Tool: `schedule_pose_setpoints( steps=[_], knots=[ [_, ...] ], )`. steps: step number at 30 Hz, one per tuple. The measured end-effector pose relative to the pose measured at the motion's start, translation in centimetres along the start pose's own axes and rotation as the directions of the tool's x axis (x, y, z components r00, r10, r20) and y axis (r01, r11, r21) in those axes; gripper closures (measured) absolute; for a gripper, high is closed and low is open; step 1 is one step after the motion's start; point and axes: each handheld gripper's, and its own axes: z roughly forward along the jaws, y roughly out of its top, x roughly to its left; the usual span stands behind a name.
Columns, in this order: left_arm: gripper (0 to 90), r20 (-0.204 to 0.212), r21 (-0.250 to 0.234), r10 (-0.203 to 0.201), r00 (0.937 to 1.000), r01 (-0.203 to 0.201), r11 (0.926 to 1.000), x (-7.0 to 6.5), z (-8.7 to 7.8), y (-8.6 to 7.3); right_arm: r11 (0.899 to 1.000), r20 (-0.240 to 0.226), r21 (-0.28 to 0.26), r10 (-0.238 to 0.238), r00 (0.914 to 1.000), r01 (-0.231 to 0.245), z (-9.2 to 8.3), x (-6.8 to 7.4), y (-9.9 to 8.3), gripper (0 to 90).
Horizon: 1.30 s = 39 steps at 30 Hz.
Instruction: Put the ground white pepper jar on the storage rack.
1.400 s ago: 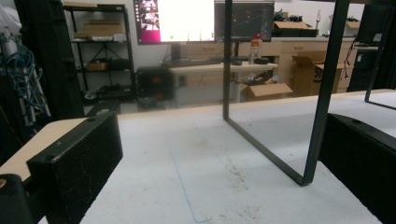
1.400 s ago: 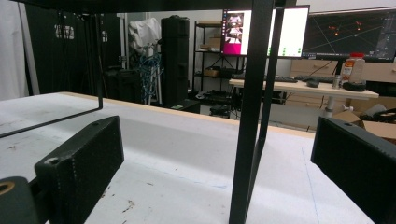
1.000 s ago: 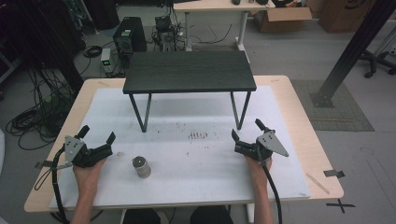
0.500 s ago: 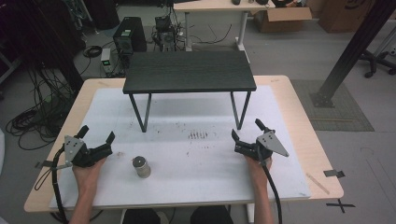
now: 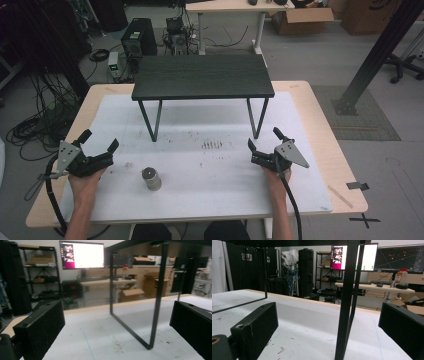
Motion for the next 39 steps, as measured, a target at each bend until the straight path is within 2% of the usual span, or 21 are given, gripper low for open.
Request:
schedule_pose_setpoints(
  steps=[3,4,5,6,7,8,10,16,17,19,20,21,22,26,28,30,31,32,33,36,39],
  knots=[
    [0.3,0.053,-0.002,-0.007,0.9986,0.008,1.0000,0.2,-0.5,0.6,1.000,0.000,0.000,0.001,1.0000,-0.001,0.0,0.0,0.0,2.1],
    [0.3,0.092,-0.001,-0.017,0.9956,0.017,0.9999,0.4,-0.8,0.9,1.000,-0.001,0.000,0.000,1.0000,0.000,0.0,0.0,0.0,2.1],
    [0.3,0.092,-0.001,-0.017,0.9956,0.017,0.9999,0.4,-0.8,0.9,1.000,-0.001,0.000,0.000,1.0000,0.000,0.0,0.0,0.0,2.1],
    [0.3,0.120,0.000,-0.021,0.9926,0.021,0.9998,0.4,-1.0,1.0,1.000,-0.001,0.000,0.000,1.0000,0.000,0.0,0.0,0.0,2.1],
    [0.3,0.158,-0.001,-0.030,0.9870,0.031,0.9995,0.5,-1.1,1.2,1.000,-0.001,0.000,0.000,1.0000,0.000,0.0,0.0,0.0,2.1],
    [0.2,0.205,-0.002,-0.047,0.9776,0.048,0.9988,0.6,-1.3,1.4,1.000,-0.001,0.000,0.000,1.0000,0.000,0.0,0.0,0.0,2.1],
    [0.3,0.256,0.000,-0.044,0.9656,0.045,0.9990,0.5,-1.6,1.7,1.000,-0.001,0.000,0.000,1.0000,0.000,0.0,0.0,0.0,2.1],
    [0.2,0.358,0.006,0.008,0.9336,-0.010,0.9999,-0.1,-2.3,2.6,1.000,-0.002,0.000,-0.001,1.0000,0.001,0.0,0.0,0.0,2.1],
    [0.3,0.366,0.002,0.014,0.9303,-0.016,0.9999,-0.2,-2.4,2.7,1.000,-0.002,0.000,-0.002,1.0000,0.002,0.0,0.0,0.0,2.1],
    [0.3,0.394,-0.005,0.021,0.9187,-0.020,0.9998,-0.6,-2.5,2.8,1.000,-0.002,0.000,-0.002,1.0000,0.002,0.0,0.0,0.0,2.1],
    [0.3,0.415,-0.006,0.019,0.9096,-0.019,0.9998,-0.9,-2.6,2.9,1.000,-0.002,0.000,-0.002,1.0000,0.002,0.0,0.0,0.0,2.1],
    [0.3,0.442,-0.008,0.023,0.8966,-0.022,0.9997,-1.3,-2.8,3.0,1.000,-0.003,0.000,-0.003,1.0000,0.003,0.0,0.0,0.0,2.1],
    [0.3,0.442,-0.008,0.023,0.8966,-0.022,0.9997,-1.3,-2.8,3.0,1.000,-0.003,0.000,-0.003,1.0000,0.003,0.0,0.0,0.0,2.1],
    [0.3,0.518,0.013,0.029,0.8552,-0.042,0.9990,-2.2,-2.8,3.2,1.000,-0.003,0.000,-0.004,1.0000,0.004,0.0,0.0,0.0,2.1],
    [0.3,0.556,0.035,0.024,0.8306,-0.053,0.9980,-2.6,-2.7,3.1,1.000,-0.004,0.000,-0.004,1.0000,0.004,0.0,0.0,0.0,2.1],
    [0.3,0.583,0.050,0.035,0.8119,-0.079,0.9956,-3.2,-2.7,3.0,1.000,-0.004,0.000,-0.004,1.0000,0.004,0.0,0.0,0.0,2.1],
    [0.3,0.590,0.055,0.040,0.8064,-0.089,0.9945,-3.3,-2.6,3.0,1.000,-0.004,0.000,-0.004,1.0000,0.004,0.0,0.0,0.0,2.1],
    [0.3,0.609,0.073,0.042,0.7924,-0.108,0.9915,-3.8,-2.6,2.8,1.000,-0.005,0.000,-0.005,1.0000,0.005,0.0,0.0,0.0,2.1],
    [0.3,0.609,0.073,0.042,0.7924,-0.108,0.9915,-3.8,-2.6,2.8,1.000,-0.005,0.000,-0.005,1.0000,0.005,0.0,0.0,0.0,2.1],
    [0.4,0.627,0.097,0.038,0.7777,-0.127,0.9871,-4.6,-2.4,2.5,1.000,-0.005,0.000,-0.006,1.0000,0.006,0.0,0.1,0.0,2.1],
    [0.4,0.634,0.121,0.027,0.7729,-0.134,0.9836,-5.3,-2.2,2.0,1.000,-0.005,0.000,-0.006,1.0000,0.006,0.0,0.0,0.0,2.1]
  ],
)
